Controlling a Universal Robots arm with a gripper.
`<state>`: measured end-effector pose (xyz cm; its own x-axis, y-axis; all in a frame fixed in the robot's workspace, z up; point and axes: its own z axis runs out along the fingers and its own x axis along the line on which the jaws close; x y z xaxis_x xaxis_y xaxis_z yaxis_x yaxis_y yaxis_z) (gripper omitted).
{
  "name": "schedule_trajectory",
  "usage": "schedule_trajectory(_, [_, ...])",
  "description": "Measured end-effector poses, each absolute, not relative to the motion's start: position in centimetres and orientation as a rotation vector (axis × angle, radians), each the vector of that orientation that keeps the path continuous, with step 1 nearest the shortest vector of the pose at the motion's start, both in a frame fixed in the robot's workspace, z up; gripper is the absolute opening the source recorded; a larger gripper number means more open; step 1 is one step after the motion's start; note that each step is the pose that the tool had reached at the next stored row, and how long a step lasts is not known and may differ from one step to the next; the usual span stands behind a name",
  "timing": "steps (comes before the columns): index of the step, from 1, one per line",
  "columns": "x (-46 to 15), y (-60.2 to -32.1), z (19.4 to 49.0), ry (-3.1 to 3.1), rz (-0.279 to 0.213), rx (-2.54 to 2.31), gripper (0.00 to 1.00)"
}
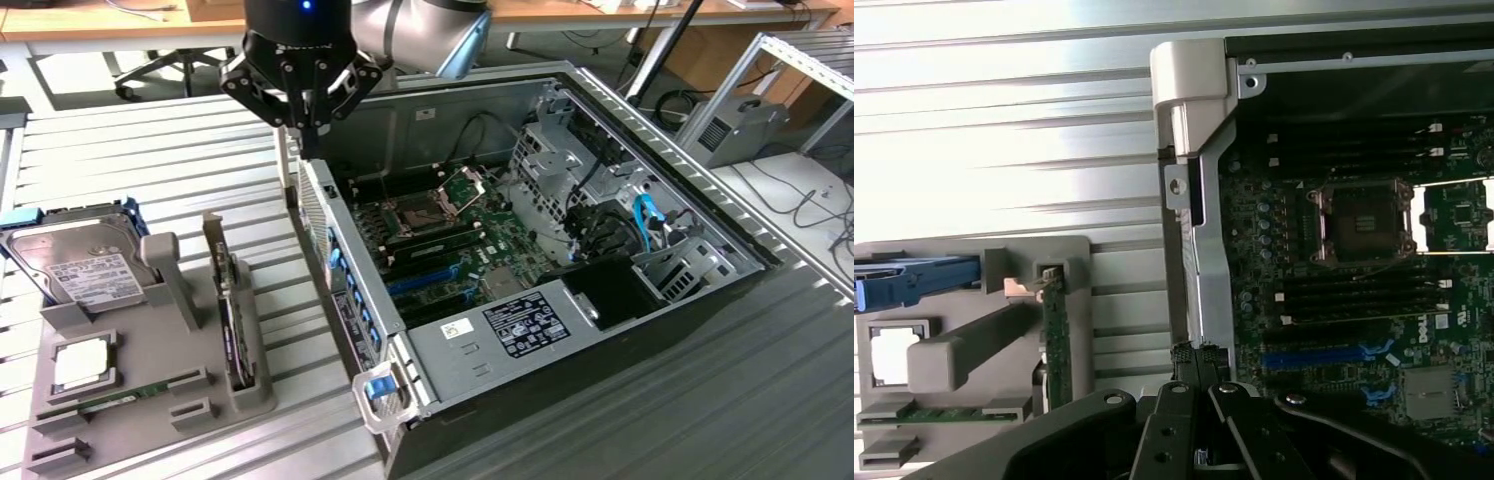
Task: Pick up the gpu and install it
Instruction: 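Reach for the gpu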
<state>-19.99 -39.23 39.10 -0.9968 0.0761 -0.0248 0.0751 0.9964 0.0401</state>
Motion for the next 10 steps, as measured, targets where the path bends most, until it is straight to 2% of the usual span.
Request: schedule_trajectory(10, [-20.35, -39.23, 39.1, 3.112, 0.061, 0.118, 0.11])
